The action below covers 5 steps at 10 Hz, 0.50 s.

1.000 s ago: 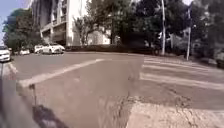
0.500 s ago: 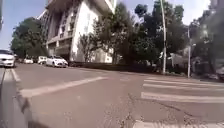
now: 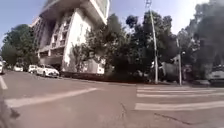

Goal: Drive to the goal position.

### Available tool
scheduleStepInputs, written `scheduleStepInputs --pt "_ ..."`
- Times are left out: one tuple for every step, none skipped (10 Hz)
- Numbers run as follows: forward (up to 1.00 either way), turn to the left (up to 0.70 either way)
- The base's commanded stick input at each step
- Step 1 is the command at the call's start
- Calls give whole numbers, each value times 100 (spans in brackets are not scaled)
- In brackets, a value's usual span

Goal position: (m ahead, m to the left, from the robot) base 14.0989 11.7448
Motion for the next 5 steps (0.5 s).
scheduleStepInputs --pt "45 0" --pt "45 0" --pt "45 0" --pt "45 0" --pt "45 0"
